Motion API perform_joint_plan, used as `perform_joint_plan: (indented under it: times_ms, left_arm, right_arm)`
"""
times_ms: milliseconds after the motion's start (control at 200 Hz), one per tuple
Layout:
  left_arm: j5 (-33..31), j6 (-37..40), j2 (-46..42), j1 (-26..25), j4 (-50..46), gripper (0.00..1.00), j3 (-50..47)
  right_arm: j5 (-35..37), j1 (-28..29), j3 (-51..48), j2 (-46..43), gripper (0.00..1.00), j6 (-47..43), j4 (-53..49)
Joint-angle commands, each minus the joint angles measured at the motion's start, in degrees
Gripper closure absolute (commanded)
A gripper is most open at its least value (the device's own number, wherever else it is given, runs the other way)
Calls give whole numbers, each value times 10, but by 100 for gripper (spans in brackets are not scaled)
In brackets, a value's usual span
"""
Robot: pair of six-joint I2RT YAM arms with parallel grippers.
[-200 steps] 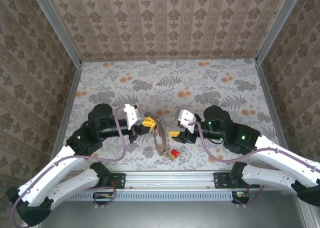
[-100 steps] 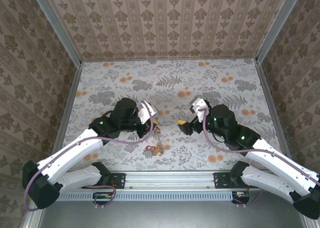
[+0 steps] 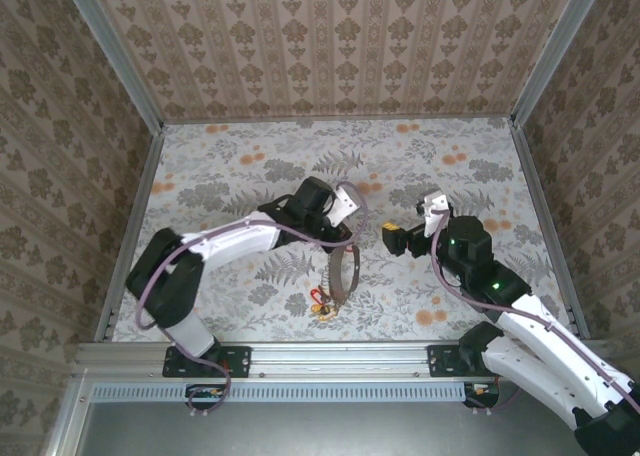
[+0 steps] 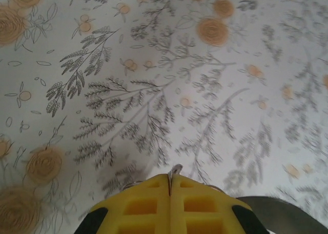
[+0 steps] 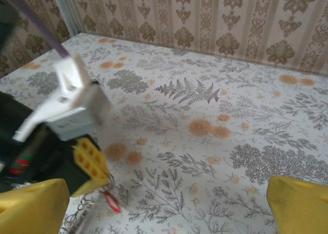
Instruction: Put the keys on the keyring
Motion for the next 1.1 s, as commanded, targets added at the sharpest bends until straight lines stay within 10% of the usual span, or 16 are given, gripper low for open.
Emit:
perform_joint_plan:
  times_ms: [0,185,270,540,710,1095]
  left_arm:
    - [13,-47,57,5,44,99,30]
    - [37,-71,80,0,35,65,67]
    - [35,-68,36,2,18,1,58]
    - [-96,-82,-204,68,16,0,-104]
    - [-208,-125,-349,177,37,0,-214]
    - [-419,-7,-416,322,255,0,-374]
  right_arm:
    - [26,-12,-13,-9,0,17,39]
    - [23,-27,-26,-12,0,22,45]
    - [27,-31,-33,-18,0,19,55]
    - [130,-85,-96,-1,0,13,123]
    - [65,-142,-174,70,0,-48,314]
    - [11,-239,-123,356,0,-71,490]
